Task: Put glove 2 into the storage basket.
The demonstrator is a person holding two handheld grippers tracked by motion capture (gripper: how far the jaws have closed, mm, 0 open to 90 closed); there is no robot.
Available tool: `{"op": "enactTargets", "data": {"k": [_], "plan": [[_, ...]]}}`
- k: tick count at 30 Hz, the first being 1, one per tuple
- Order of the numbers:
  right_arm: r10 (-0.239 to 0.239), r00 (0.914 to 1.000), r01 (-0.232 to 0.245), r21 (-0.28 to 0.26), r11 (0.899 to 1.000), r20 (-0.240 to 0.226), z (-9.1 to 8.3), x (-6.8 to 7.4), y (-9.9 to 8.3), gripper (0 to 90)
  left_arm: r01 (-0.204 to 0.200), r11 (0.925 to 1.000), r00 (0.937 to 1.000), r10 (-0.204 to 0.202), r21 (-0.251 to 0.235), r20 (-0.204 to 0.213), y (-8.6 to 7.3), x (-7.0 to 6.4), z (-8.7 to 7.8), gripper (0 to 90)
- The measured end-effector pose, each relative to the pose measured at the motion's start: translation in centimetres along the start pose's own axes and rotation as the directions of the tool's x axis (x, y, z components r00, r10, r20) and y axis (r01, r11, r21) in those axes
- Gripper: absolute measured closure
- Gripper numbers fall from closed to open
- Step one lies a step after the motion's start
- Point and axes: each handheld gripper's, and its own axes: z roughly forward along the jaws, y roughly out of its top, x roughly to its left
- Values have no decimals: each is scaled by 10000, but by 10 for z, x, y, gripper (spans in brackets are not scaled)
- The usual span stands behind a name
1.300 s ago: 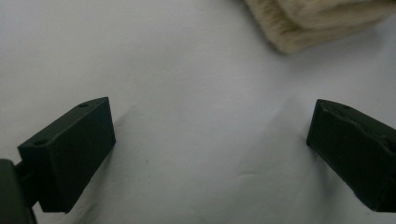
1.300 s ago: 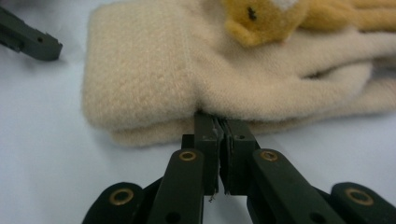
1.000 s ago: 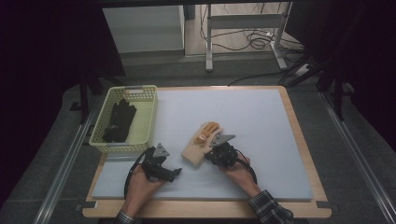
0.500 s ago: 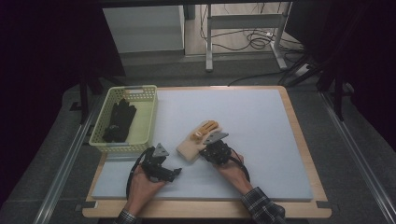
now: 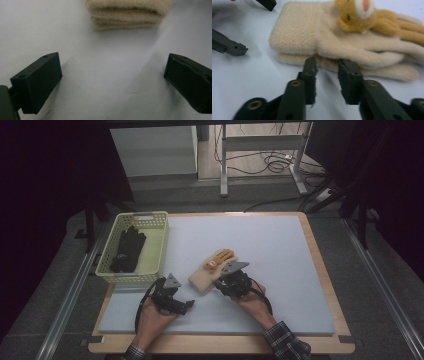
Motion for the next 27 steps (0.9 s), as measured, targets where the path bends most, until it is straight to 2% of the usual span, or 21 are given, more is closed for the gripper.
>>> {"op": "enactTargets", "data": {"k": [1, 4, 7, 8, 11, 12, 17, 27], "plan": [[0, 10000, 0, 0, 10000, 0, 0, 0, 0, 646, 0, 10000, 10000, 0, 0, 0, 0, 0, 0, 15], [56, 9999, -57, 55, 10000, 124, -7, -4, -3, 554, 0, 10000, 10000, 0, -2, 1, 0, 0, 0, 15], [68, 9998, -69, 32, 10000, 178, -10, -6, -4, 519, 1, 10000, 10000, -1, -2, 2, 0, 0, 0, 15], [123, 9997, -124, 35, 9999, 233, -13, -9, -6, 475, -1, 10000, 10000, 1, -2, 1, 0, 0, 0, 15], [163, 9994, -165, 52, 9999, 303, -16, -11, -8, 439, -5, 10000, 10000, 5, -1, 1, 0, 0, 0, 15], [248, 9990, -250, 35, 9997, 376, -21, -14, -10, 400, -8, 10000, 10000, 8, -1, 0, 0, 0, 0, 15], [230, 9983, -231, 13, 9997, 531, -31, -20, -15, 343, -6, 10000, 10000, 6, -2, 0, 0, 0, 0, 15], [559, 9952, -567, 78, 9984, 799, -56, -35, -33, 205, -7, 10000, 10000, 7, -4, -1, 0, 0, 0, 15]]}}
